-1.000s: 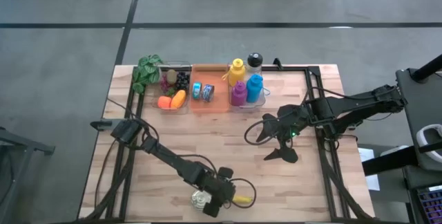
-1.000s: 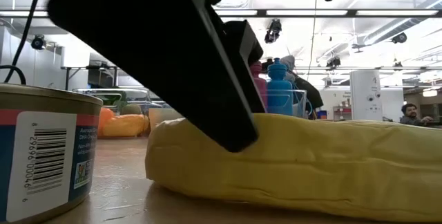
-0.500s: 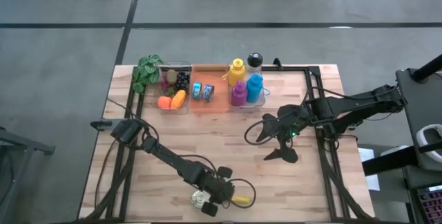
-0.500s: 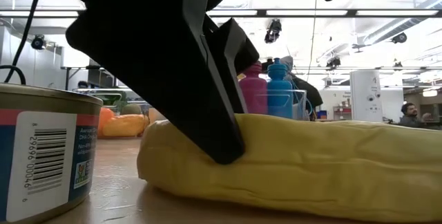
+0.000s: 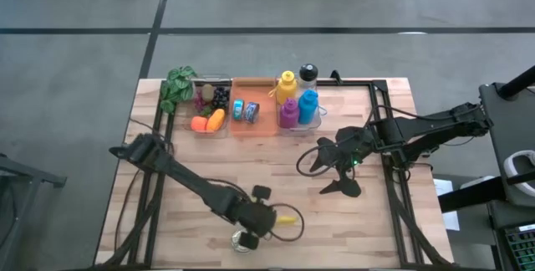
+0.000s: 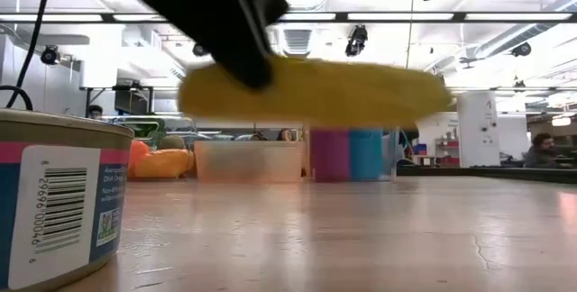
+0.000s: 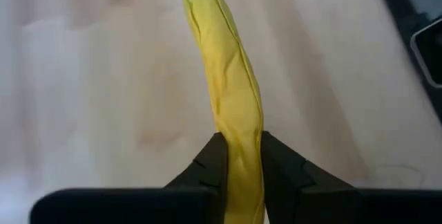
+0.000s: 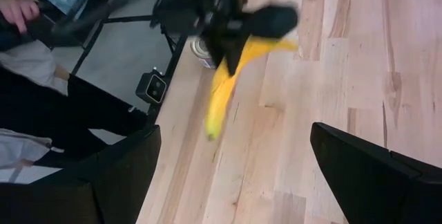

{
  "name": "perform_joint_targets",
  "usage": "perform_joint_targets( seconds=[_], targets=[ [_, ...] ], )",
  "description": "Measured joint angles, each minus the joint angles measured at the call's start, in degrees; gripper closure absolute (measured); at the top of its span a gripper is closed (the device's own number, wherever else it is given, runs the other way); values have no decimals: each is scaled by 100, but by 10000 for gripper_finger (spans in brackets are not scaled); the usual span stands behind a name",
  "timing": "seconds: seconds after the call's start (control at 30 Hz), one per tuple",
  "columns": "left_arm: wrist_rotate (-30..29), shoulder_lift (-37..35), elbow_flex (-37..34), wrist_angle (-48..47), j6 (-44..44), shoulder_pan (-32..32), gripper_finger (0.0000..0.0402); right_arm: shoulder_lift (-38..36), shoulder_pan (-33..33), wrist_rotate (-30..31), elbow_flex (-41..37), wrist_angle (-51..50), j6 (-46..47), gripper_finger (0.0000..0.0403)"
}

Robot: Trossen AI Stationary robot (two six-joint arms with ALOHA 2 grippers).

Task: Pick & Place Food Item
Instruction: Put the yellow banana into the left transparent bin

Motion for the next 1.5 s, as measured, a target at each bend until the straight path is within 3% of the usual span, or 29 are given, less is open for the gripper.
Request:
perform_joint_targets(
  seconds=[0.3, 0.53, 0.83, 1.0, 1.1, 1.33, 1.5],
  targets=[
    [-985, -1392, -4, -1974, -1537, 140, 345, 0, -2, 1, 0, 30, 95, 33],
    [-2245, -2575, -2, -3444, -3075, 277, 346, 0, -2, 1, 0, 48, 110, 33],
    [-2707, -3673, -2, -5036, -5588, 1150, 346, 0, -4, 122, 0, 48, 112, 33],
    [-2715, -3723, -7, -5060, -5699, 2049, 346, 0, -6, 547, 0, 50, 113, 33],
    [-2669, -3635, -7, -5049, -5287, 2681, 346, 0, -4, 628, 0, 55, 194, 33],
    [-2154, -3213, -13, -5020, -4593, 4261, 346, 0, -4, 624, 0, 59, 271, 33],
    [-1678, -2965, -15, -4830, -4511, 5039, 346, 0, -4, 624, 0, 63, 429, 33]
  ],
)
